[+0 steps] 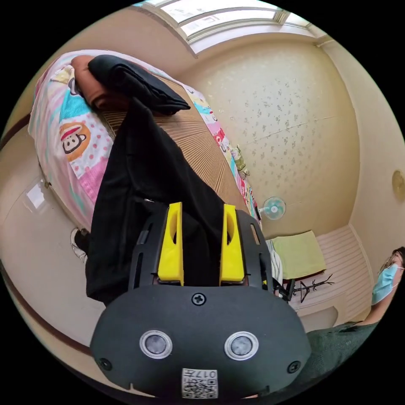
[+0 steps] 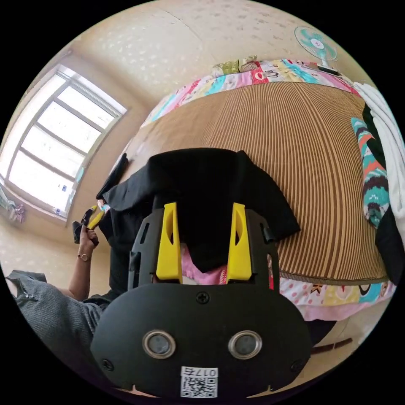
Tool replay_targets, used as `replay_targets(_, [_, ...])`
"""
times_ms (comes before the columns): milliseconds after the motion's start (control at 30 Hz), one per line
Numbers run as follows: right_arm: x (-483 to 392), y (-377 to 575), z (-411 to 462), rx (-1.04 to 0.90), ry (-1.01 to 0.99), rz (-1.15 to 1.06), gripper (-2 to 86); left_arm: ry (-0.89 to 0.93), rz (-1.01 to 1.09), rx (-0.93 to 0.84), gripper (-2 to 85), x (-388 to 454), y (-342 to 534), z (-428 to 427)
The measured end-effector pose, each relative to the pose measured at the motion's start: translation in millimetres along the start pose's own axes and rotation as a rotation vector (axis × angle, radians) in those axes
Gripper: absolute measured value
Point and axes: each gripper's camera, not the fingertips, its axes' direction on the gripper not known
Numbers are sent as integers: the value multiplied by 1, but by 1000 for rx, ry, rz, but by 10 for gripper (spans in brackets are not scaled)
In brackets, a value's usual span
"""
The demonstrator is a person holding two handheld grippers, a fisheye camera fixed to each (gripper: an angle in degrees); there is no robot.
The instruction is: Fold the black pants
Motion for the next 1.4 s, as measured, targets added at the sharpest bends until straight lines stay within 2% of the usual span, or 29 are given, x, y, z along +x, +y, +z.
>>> replay_targets(100, [-19,-12,57,-281,199,-172,185,2,10,-57,153,16,20,32])
replay_targets(167, [-39,0,57,-242,284,-344,167,34,10,-135,157,19,25,60])
replay_targets(200, [-43,6,53,-292,304,-414,85,36,0,-143,160,18,25,64])
replay_targets(233, [-41,8,51,-329,352,-427,45,29,-5,-145,162,19,26,69])
replay_targets(267, [-31,12,49,-391,547,-407,39,6,5,-154,162,20,25,72])
replay_targets(300, [-16,17,38,-366,712,-382,35,-6,12,-162,161,21,24,73])
replay_targets(333, [-8,19,27,-324,732,-367,34,-20,22,-186,158,21,24,77])
replay_targets(433, [34,22,-40,-153,473,-131,30,14,-4,-222,149,15,27,85])
replay_targets(467, [41,29,-74,-27,359,-62,29,12,-18,-234,142,14,29,87])
replay_targets(500, [41,40,-109,114,232,-41,28,0,-20,-238,137,13,30,87])
replay_targets(600, [31,61,-173,373,-1,-91,28,-73,-23,-247,99,11,32,94])
replay_targets(700, [18,48,-215,533,-38,-155,30,-46,-86,-301,37,6,13,108])
replay_targets(767, [20,13,-234,575,-85,-180,33,97,81,-291,13,38,-26,115])
replay_targets(800, [24,-20,-242,585,-98,-182,37,109,114,-285,12,49,-39,117])
replay_targets(867, [33,-83,-243,585,-19,-155,47,150,265,-235,18,98,-106,128])
replay_targets(933, [49,-144,-232,544,3,-48,81,115,338,-144,47,123,-156,135])
replay_targets(1000, [55,-178,-223,565,-55,59,165,73,264,-94,82,127,-191,148])
replay_targets(1033, [51,-179,-221,570,-66,47,170,113,262,-71,125,127,-198,154])
replay_targets(1100, [34,-171,-194,494,-3,-26,177,158,308,-79,164,126,-191,160])
replay_targets(1267, [69,-107,-76,142,217,-21,156,-5,344,-309,164,71,-86,170])
replay_targets(1333, [96,-74,-37,15,159,-4,152,-89,323,-275,143,44,-41,145])
replay_targets(1400, [122,-34,-3,-72,-12,7,125,-242,272,-171,128,21,0,106])
